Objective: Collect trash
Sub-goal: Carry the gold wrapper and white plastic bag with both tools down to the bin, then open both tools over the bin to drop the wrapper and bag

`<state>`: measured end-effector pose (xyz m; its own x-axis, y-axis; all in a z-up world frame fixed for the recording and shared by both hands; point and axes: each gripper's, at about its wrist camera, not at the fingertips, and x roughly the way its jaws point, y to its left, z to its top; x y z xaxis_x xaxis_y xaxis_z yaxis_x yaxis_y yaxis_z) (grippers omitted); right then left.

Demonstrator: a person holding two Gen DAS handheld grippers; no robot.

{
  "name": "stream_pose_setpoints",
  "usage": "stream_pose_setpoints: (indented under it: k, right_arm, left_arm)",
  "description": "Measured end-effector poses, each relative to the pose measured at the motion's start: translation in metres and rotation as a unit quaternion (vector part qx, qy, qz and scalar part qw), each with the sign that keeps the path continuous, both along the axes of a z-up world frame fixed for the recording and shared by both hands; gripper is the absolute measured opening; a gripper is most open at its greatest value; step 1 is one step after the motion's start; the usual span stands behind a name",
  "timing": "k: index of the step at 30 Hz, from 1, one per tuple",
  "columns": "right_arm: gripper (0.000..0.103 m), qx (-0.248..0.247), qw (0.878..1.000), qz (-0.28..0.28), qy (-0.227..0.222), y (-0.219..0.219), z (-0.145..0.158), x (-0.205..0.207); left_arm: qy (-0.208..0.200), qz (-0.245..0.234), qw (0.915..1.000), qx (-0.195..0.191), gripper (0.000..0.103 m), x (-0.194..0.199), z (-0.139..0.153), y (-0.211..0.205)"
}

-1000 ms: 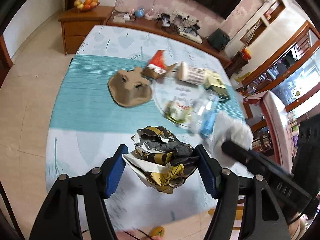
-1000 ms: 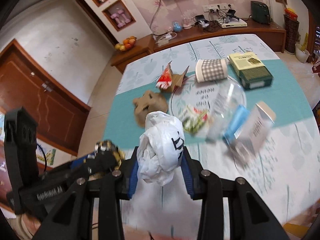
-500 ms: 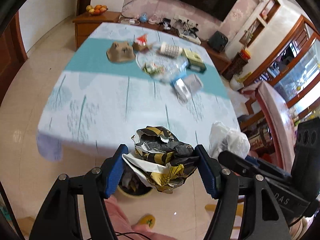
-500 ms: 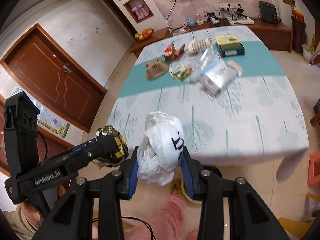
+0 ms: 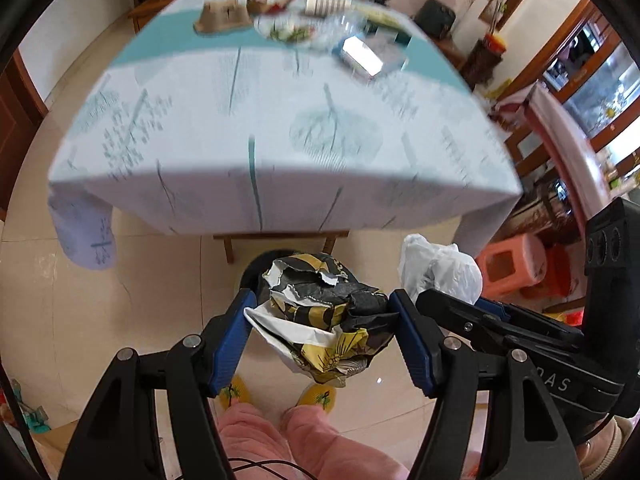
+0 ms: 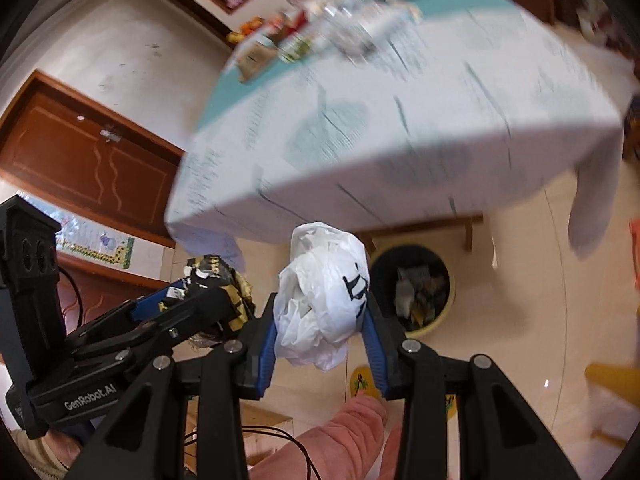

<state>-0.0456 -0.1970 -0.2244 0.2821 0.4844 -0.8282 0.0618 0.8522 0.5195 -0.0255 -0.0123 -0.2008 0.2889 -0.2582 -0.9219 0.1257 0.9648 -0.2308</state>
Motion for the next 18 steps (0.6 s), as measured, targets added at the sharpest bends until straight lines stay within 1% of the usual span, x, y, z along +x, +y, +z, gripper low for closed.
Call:
stream_pose_setpoints:
  k: [2,3,5,8,9,14,17,18]
  right_arm:
    - [0.039,0.003,1.000,-0.012,0.022,-0.002,-0.031,0.000]
    - [0.039,0.002,0.999,-0.019,0.031,-0.003,-0.048,0.002]
    - [0.039,-0.006,0.998,-0.030,0.046,-0.003,-0.084,0.005]
    - [0.039,-0.010,0.997,-0.046,0.067,-0.002,-0.133,0.011]
    - [0.040,-0.012,0.996,-0.052,0.073,-0.002,-0.149,0.013]
    - [0.043,-0.010,0.993,-0.076,0.089,0.001,-0.216,0.027]
    - [0.046,-0.001,0.991,-0.087,0.099,0.004,-0.247,0.035]
    - [0.051,0.004,0.991,-0.092,0.101,0.004,-0.259,0.036]
  left_arm:
    - [0.014,0.003,0.9999,0.000,0.067,0.006,-0.026,0.001]
    - [0.020,0.004,0.9998,-0.002,0.067,0.009,-0.044,0.002]
    - [0.022,0.001,0.9997,0.000,0.067,0.014,-0.070,0.001]
    - [0.024,-0.013,0.9995,0.016,0.068,0.025,-0.122,-0.003]
    - [0.024,-0.017,0.9994,0.020,0.068,0.029,-0.135,-0.006]
    - [0.011,-0.048,0.9980,0.040,0.071,0.048,-0.207,-0.015]
    - [0.005,-0.063,0.9963,0.059,0.072,0.056,-0.238,-0.017]
    - [0.004,-0.066,0.9959,0.062,0.072,0.057,-0.244,-0.017]
